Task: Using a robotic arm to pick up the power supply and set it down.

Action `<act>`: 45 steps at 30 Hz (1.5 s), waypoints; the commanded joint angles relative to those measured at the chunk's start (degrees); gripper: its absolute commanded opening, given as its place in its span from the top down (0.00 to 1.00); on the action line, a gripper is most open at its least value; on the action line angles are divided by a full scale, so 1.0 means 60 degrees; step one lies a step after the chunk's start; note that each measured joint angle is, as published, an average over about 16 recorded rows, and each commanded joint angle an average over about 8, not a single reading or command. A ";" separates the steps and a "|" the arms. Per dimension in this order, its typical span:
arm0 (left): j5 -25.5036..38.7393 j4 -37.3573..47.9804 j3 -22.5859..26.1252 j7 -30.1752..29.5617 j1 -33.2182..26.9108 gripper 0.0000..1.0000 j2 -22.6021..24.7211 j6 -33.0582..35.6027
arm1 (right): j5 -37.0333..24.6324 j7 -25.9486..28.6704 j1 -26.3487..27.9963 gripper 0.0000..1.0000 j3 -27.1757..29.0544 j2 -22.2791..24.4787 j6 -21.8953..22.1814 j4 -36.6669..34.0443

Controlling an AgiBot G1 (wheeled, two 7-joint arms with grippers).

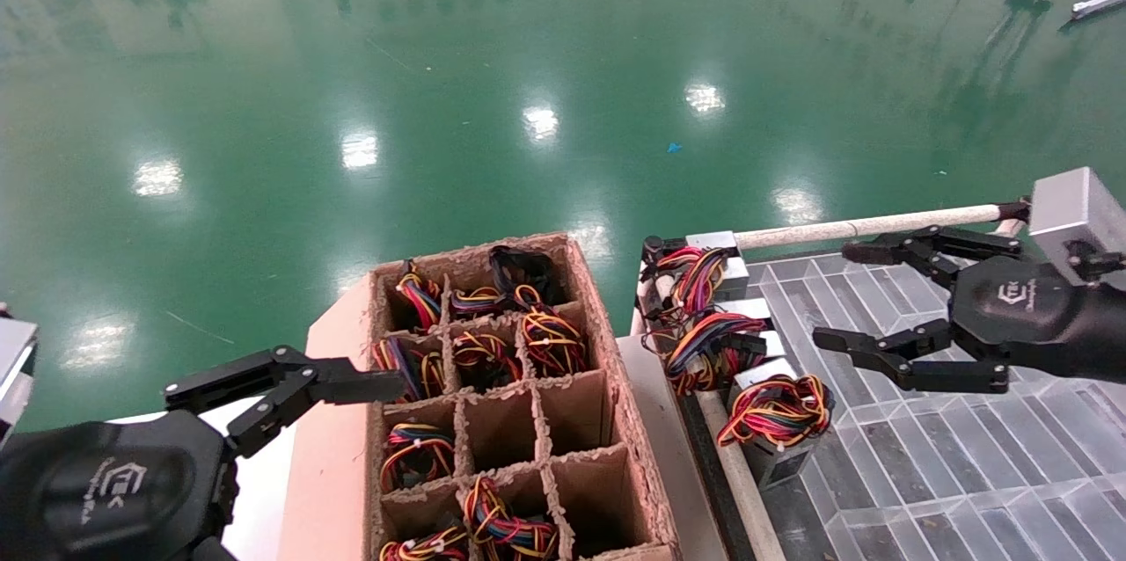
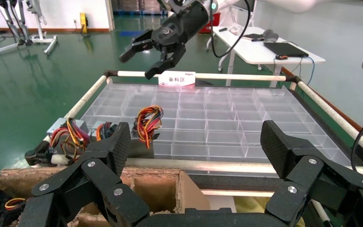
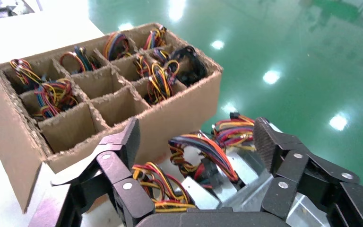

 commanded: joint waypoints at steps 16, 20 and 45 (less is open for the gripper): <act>-0.0003 0.0003 0.0005 0.0003 -0.0002 0.00 -0.0001 -0.0001 | 0.1369 0.0884 -0.1389 0.00 0.0474 0.0107 0.0210 0.1934; -0.0004 0.0004 0.0006 0.0004 -0.0002 0.00 -0.0001 -0.0001 | 0.1690 0.1084 -0.1736 0.00 0.0589 0.0131 0.0266 0.2417; -0.0008 0.0004 0.0013 0.0007 -0.0004 0.00 -0.0004 -0.0004 | 0.3712 0.2340 -0.3921 0.00 0.1312 0.0279 0.0616 0.5457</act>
